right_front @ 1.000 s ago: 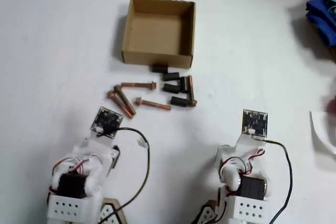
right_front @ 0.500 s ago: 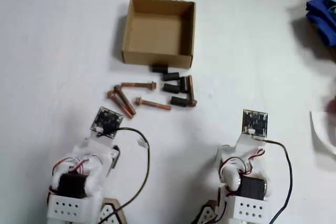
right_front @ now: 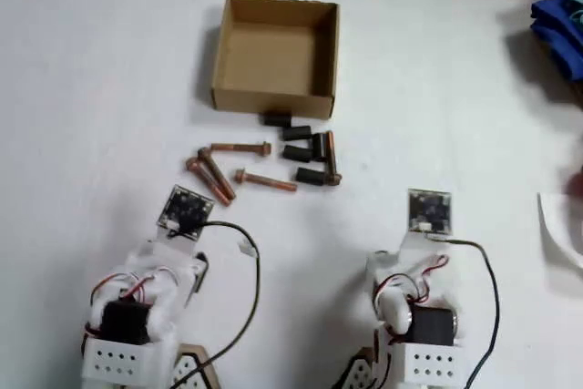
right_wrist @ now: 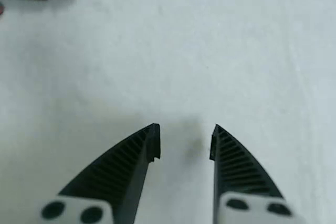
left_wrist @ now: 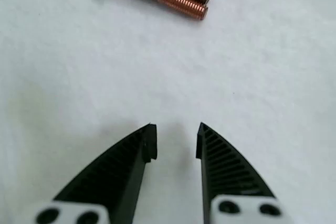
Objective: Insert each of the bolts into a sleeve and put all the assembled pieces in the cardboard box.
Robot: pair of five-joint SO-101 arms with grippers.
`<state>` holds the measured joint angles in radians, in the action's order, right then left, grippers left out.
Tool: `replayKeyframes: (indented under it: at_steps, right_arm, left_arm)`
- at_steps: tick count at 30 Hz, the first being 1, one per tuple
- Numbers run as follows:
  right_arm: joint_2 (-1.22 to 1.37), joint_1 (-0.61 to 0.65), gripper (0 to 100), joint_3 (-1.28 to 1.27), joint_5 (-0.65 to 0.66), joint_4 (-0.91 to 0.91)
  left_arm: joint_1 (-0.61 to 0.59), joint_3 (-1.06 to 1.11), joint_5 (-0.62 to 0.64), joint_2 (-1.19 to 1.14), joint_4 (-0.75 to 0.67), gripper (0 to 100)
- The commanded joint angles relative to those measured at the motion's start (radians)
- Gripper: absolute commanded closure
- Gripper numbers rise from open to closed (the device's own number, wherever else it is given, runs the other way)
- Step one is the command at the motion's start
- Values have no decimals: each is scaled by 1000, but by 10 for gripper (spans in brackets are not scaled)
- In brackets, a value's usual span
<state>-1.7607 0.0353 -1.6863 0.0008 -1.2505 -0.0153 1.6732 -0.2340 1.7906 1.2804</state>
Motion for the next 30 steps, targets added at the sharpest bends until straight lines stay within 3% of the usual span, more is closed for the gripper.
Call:
replayKeyframes:
  at_steps: [1, 6, 12, 18, 23, 26, 30]
  right_arm:
    - [-21, 110, 834, -8, -9, 4]
    - [-21, 176, 835, -8, -9, 108]
    - [-19, 116, 834, -3, -3, 453]
    - [-12, 300, 834, 94, 149, 314]
    - [81, 309, 833, 259, 236, 242]
    - [303, 303, 833, 456, 239, 225]
    - [799, 252, 833, 870, 239, 90]
  left_arm:
    - [-8, 19, -3, 34, 5, 849]
    - [-8, 19, -3, 34, 5, 849]
    - [-8, 19, -3, 34, 5, 849]
    - [-8, 19, -3, 34, 5, 849]
    - [-8, 19, -3, 34, 5, 849]
    - [-8, 19, -3, 34, 5, 849]
    - [-8, 19, -3, 34, 5, 849]
